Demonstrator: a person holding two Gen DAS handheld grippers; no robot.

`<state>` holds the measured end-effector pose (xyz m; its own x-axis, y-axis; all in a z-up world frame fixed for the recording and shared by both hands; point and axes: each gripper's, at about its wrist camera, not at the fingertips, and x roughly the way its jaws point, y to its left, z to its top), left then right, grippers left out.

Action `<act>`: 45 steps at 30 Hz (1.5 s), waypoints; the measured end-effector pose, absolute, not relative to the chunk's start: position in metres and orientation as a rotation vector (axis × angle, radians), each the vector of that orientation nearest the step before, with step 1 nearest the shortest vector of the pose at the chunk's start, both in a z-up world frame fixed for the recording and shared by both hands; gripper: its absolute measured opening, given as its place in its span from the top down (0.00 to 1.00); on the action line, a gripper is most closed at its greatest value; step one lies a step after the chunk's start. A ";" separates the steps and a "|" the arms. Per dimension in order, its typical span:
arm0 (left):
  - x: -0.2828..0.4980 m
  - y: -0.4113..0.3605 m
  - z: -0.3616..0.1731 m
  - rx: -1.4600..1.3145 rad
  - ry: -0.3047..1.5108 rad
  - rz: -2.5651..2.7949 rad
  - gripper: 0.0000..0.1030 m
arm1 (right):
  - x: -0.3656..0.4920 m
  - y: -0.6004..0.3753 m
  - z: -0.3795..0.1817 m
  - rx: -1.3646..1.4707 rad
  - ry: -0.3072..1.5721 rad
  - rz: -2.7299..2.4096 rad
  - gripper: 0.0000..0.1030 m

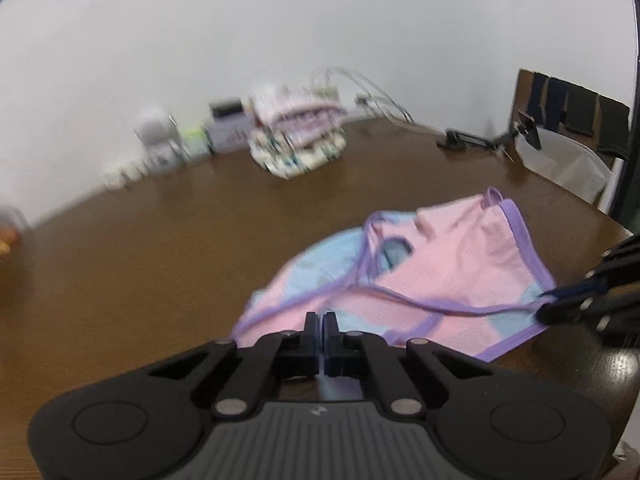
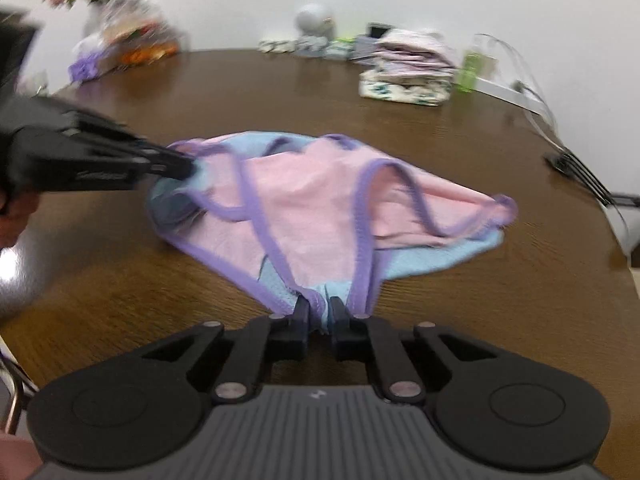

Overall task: Fold clothes
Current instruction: 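Grasp the garment's purple-trimmed edge with the left gripper while the right gripper grasps the opposite trim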

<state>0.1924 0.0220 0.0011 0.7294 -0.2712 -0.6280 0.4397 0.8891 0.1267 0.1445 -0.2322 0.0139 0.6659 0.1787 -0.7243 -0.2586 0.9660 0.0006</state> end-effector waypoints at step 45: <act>0.159 0.001 -0.016 0.210 0.702 -0.396 1.00 | 0.123 -0.269 -0.001 -0.001 0.719 0.077 0.98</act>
